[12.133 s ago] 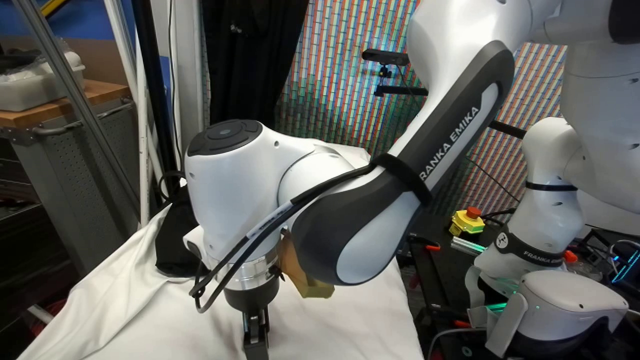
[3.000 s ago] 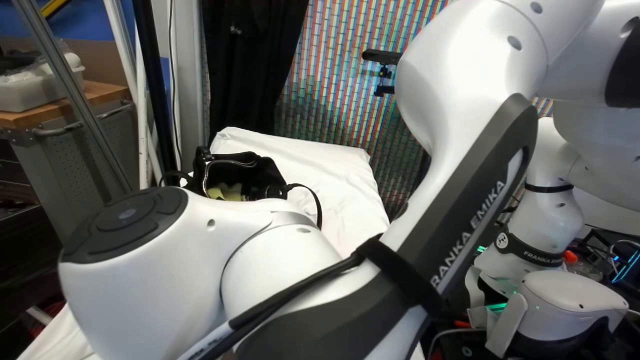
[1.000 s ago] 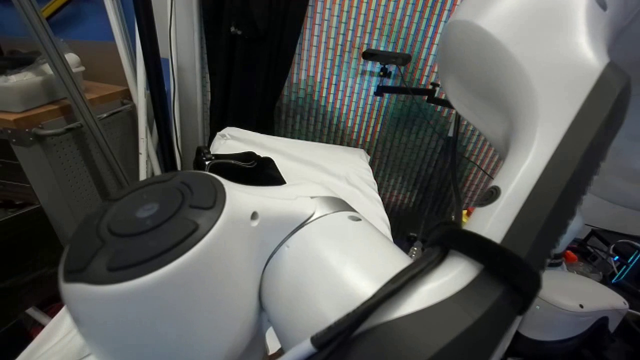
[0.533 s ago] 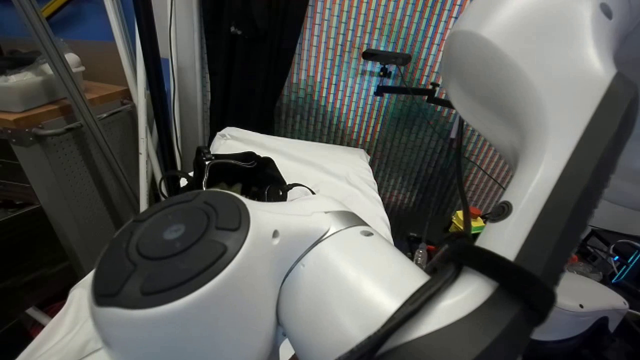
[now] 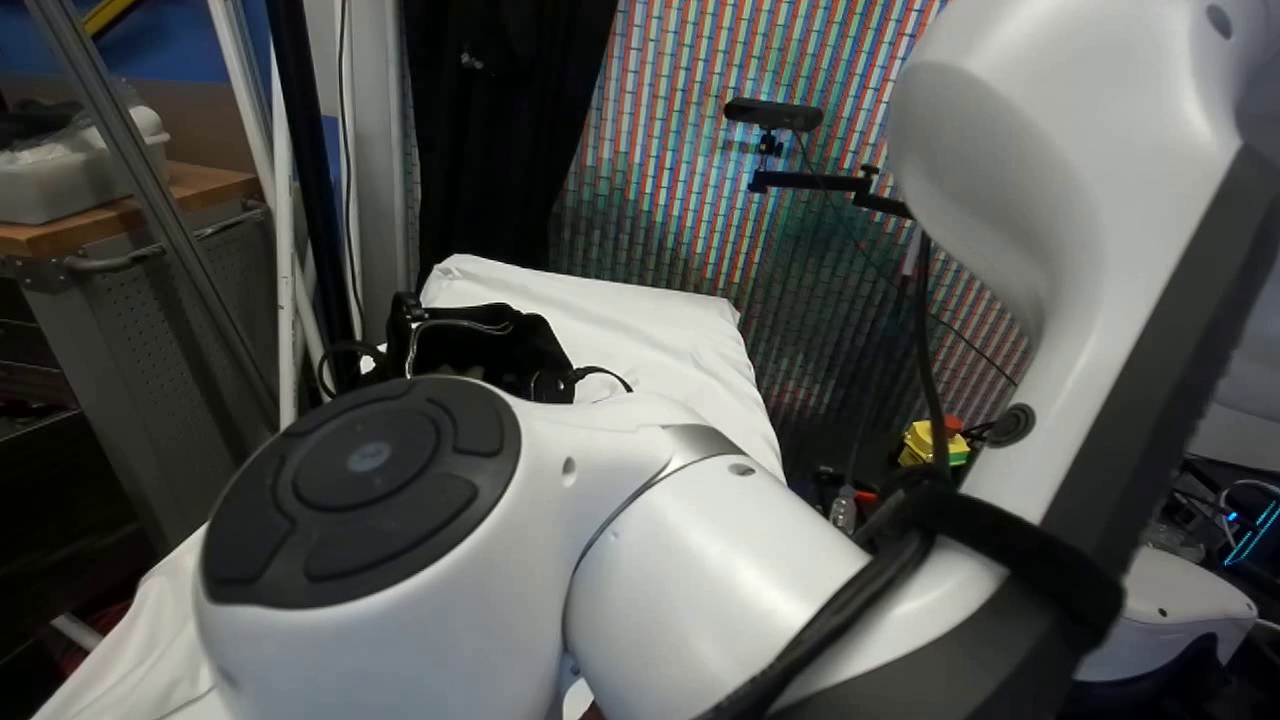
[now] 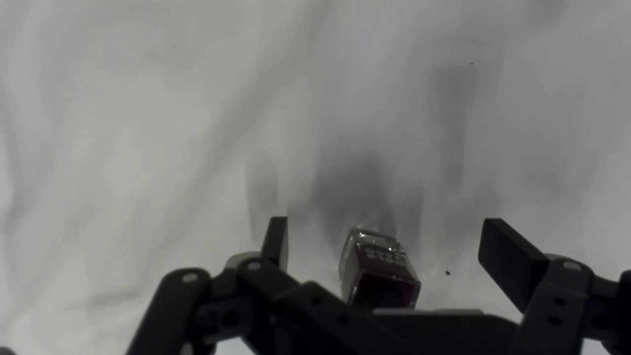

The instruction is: Pick up the nail polish and put them in the bag

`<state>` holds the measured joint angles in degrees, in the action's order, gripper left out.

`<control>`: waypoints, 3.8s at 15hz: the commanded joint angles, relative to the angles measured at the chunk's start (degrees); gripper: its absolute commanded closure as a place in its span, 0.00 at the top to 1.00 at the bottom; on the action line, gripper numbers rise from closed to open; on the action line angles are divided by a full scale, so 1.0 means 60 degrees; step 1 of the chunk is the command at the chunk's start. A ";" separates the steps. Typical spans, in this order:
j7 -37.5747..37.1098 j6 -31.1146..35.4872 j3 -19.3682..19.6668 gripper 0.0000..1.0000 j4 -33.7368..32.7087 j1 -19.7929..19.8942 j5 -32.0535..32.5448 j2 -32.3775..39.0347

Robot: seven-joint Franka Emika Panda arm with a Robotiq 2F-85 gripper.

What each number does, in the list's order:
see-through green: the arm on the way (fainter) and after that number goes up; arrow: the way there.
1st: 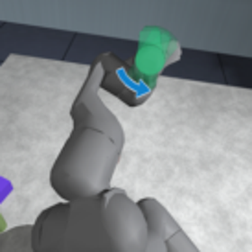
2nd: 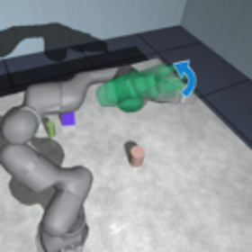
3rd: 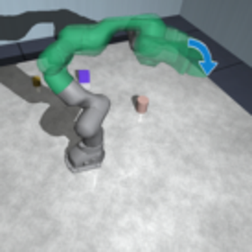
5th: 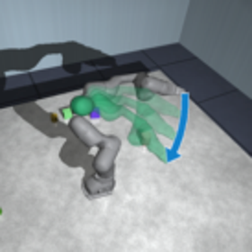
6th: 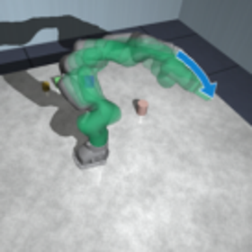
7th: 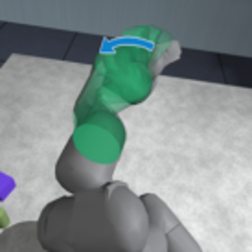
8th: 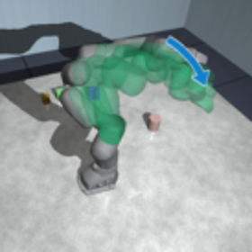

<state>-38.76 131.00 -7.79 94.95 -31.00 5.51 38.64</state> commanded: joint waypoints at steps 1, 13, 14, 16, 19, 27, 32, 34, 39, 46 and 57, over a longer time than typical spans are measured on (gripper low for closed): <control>0.0189 0.0144 0.0042 1.00 0.0189 0.0022 0.0047 -0.0299; 0.0605 -0.0014 0.0047 1.00 -0.0363 0.0197 -0.0055 -0.0039; 0.0648 -0.0012 0.0043 1.00 -0.0393 0.0216 -0.0064 -0.0017; 0.0697 -0.0043 0.0042 1.00 -0.0466 0.0246 -0.0089 0.0039; 0.0774 -0.0041 0.0018 1.00 -0.0453 0.0305 -0.0158 0.0059; 0.0873 -0.0024 -0.0007 1.00 -0.0539 0.0280 -0.0202 0.0260; 0.0877 -0.0081 -0.0014 1.00 -0.0723 0.0259 -0.0234 0.0484; 0.0875 -0.0111 -0.0009 1.00 -0.0827 0.0248 -0.0234 0.0561; 0.0866 -0.0228 0.0006 1.00 -0.0973 0.0244 -0.0243 0.0649; 0.0795 -0.0670 0.0029 1.00 -0.0952 0.0198 -0.0199 0.0575; 0.0890 -0.0711 -0.0080 0.46 -0.0969 0.0247 -0.0297 0.0607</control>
<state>-34.66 127.48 -7.87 90.14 -29.71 5.10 41.55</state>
